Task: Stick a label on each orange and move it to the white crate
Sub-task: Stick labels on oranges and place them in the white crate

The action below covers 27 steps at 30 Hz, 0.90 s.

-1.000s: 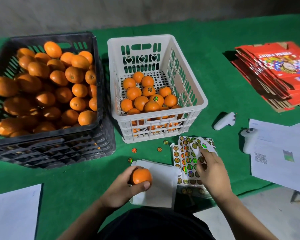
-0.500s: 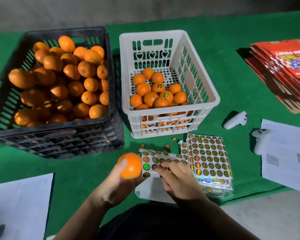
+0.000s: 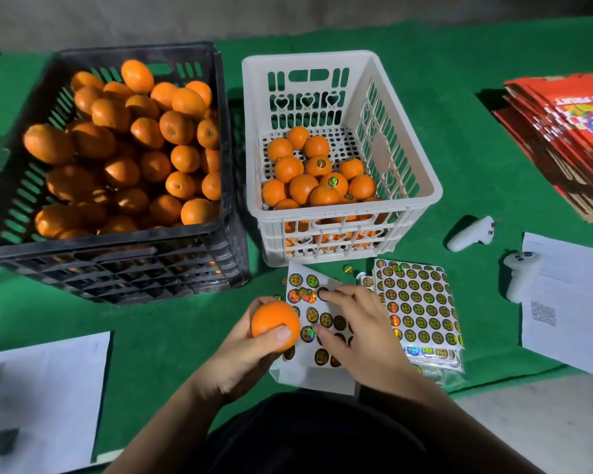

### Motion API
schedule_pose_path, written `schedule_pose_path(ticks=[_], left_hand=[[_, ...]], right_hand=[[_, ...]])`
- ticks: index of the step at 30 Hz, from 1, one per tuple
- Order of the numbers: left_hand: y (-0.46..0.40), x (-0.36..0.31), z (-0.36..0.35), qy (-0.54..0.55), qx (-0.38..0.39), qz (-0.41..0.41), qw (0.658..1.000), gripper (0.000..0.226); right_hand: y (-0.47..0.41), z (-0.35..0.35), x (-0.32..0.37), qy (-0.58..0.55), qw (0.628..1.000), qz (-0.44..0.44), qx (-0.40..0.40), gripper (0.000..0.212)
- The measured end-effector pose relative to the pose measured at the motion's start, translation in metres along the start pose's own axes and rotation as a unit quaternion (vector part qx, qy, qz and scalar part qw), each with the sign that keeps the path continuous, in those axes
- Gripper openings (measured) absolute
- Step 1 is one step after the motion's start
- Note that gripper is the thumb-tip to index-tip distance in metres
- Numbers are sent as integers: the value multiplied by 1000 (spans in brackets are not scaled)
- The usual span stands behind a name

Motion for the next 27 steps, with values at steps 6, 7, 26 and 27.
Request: schedule_pose_path(ticks=[6, 7, 26, 27], left_hand=[[4, -17, -12, -29, 22, -25, 999, 69], [4, -20, -13, -39, 21, -31, 999, 72], [15, -49, -28, -163, 64, -82, 981, 65], [15, -50, -26, -164, 55, -81, 982, 65]], right_hand=[[-5, 10, 14, -82, 995, -36, 48, 50], [-6, 10, 15, -92, 994, -39, 46, 44], [-16, 24, 29, -358, 925, -116, 58, 15], [-16, 27, 27, -374, 917, -129, 45, 15]])
Point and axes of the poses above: each hand's wrist, its own y-axis away from the middle knuckle, its own z-axis out of the back of the hand, x = y × z, the point moved 4 cm from there along -y, towards the middle knuckle, and after that the axes turned 11 degrees about -z, right-handed, at the moved point
